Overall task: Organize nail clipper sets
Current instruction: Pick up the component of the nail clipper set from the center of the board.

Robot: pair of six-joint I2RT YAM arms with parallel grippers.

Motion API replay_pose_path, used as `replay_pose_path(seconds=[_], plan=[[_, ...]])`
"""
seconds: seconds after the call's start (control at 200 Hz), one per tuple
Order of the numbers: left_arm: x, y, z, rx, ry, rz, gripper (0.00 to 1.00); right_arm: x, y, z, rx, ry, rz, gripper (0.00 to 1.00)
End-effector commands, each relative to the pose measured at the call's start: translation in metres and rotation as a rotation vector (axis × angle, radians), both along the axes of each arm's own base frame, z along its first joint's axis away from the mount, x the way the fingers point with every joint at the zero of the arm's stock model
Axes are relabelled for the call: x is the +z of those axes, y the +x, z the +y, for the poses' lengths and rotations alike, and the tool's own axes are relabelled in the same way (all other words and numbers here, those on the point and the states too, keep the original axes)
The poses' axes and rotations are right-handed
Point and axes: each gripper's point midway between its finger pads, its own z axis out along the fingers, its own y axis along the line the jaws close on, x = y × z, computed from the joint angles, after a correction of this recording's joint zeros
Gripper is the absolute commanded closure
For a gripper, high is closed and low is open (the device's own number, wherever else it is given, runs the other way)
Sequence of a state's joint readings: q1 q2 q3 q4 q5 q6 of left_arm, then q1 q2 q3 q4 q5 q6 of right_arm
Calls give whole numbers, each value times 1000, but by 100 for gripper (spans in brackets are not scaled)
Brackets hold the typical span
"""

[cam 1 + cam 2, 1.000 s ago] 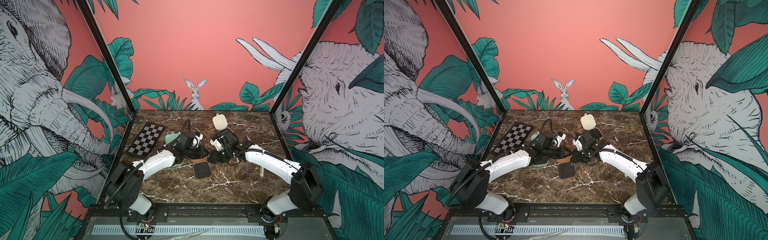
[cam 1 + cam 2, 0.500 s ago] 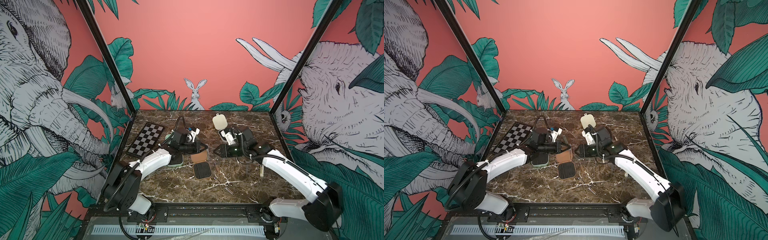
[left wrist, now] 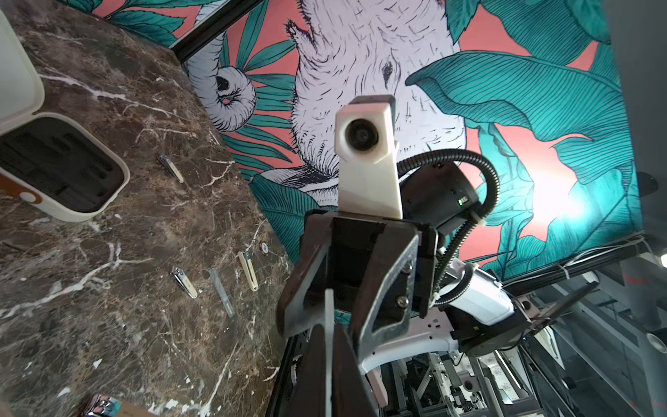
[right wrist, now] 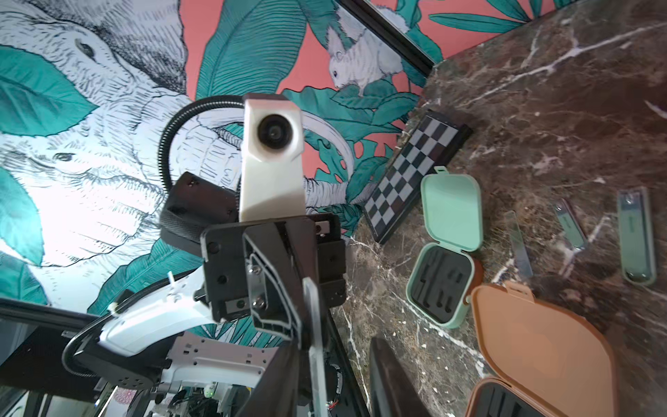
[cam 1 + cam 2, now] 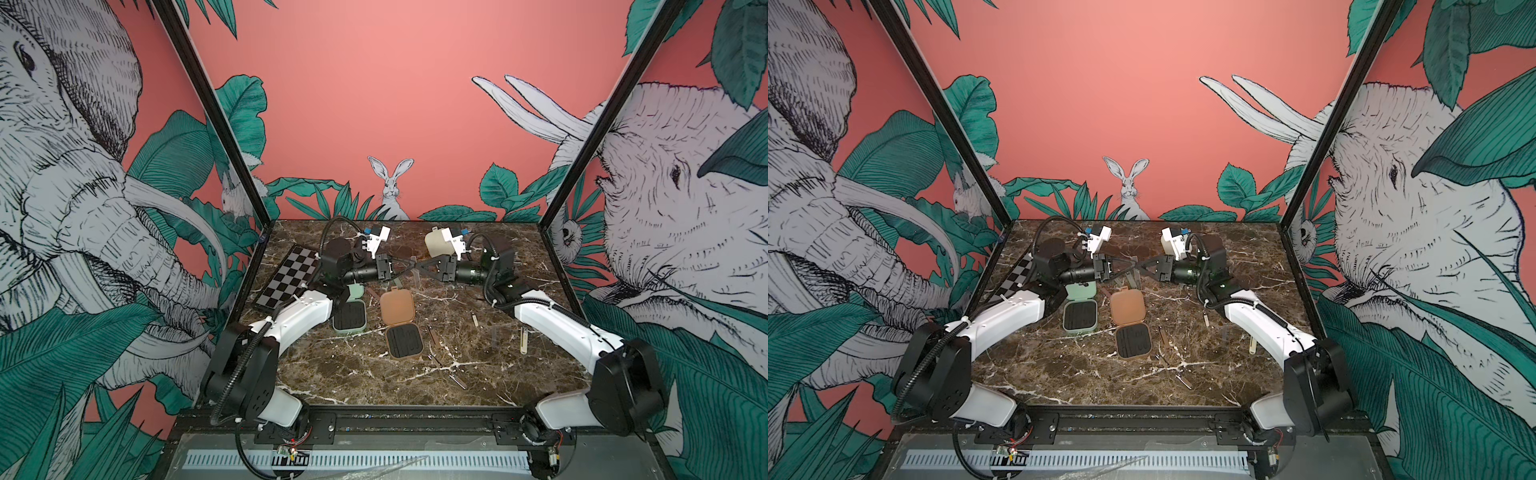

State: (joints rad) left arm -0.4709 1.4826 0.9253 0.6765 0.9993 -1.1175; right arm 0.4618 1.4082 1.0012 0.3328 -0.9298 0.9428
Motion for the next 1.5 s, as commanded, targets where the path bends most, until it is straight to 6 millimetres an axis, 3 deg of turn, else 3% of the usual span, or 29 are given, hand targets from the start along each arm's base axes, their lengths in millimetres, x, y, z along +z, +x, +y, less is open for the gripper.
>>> replay_pose_path(seconds=[0.0, 0.19, 0.79, 1.14, 1.285, 1.495], plan=[[29, -13, 0, -63, -65, -37, 100, 37, -11, 1, 50, 87, -91, 66], [31, -16, 2, -60, -63, -31, 100, 34, -17, -1, 63, 80, -76, 75], [33, -14, 0, -70, -73, -2, 100, 29, -29, -2, 94, 79, -57, 87], [32, -15, 0, -74, -73, 3, 100, 34, -28, 4, 125, 137, -36, 90], [32, -15, 0, -74, -73, 5, 100, 31, -28, 8, 140, 137, -27, 87], [30, -16, 0, -76, -70, 7, 100, 29, -28, 9, 133, 129, -25, 93]])
